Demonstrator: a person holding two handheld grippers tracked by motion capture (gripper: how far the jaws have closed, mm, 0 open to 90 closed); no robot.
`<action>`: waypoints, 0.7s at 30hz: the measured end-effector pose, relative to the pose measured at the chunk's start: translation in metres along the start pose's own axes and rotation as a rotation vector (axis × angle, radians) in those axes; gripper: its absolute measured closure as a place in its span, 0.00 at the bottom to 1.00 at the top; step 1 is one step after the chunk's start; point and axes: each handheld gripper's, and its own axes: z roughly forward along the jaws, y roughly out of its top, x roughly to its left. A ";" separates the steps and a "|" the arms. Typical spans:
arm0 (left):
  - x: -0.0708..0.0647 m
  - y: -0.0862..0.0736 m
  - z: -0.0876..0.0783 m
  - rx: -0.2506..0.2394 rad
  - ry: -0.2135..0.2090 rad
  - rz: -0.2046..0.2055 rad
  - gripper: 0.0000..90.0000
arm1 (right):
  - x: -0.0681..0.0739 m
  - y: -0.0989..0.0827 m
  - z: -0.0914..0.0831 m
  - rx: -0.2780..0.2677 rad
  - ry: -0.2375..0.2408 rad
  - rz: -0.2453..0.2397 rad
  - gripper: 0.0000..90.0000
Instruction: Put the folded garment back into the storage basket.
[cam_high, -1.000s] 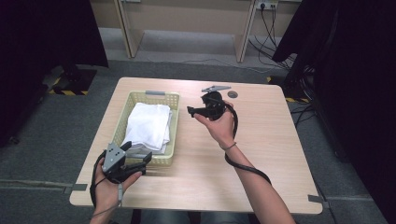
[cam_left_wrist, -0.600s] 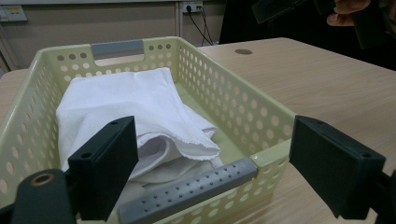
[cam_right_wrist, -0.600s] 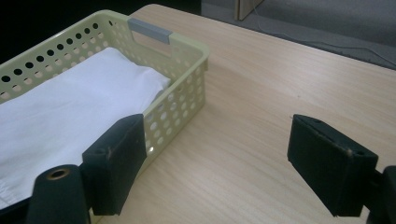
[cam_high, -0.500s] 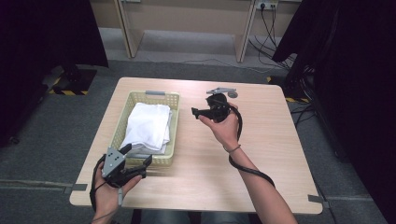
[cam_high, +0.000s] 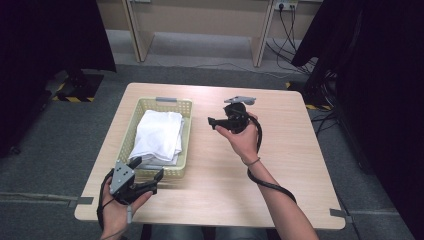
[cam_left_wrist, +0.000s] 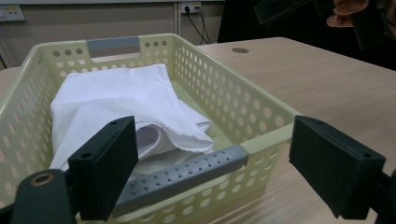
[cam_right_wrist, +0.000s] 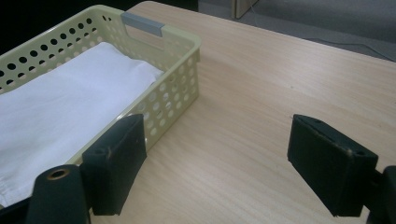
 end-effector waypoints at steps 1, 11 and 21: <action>0.000 -0.001 0.000 -0.002 -0.002 0.000 0.17 | 0.000 0.000 0.000 -0.001 0.001 0.001 0.22; -0.004 -0.004 -0.003 -0.015 -0.006 0.009 0.17 | -0.005 -0.006 -0.004 -0.003 -0.011 0.002 0.22; -0.009 -0.010 -0.002 -0.019 -0.017 0.014 0.17 | -0.013 -0.013 -0.010 -0.009 -0.025 0.018 0.22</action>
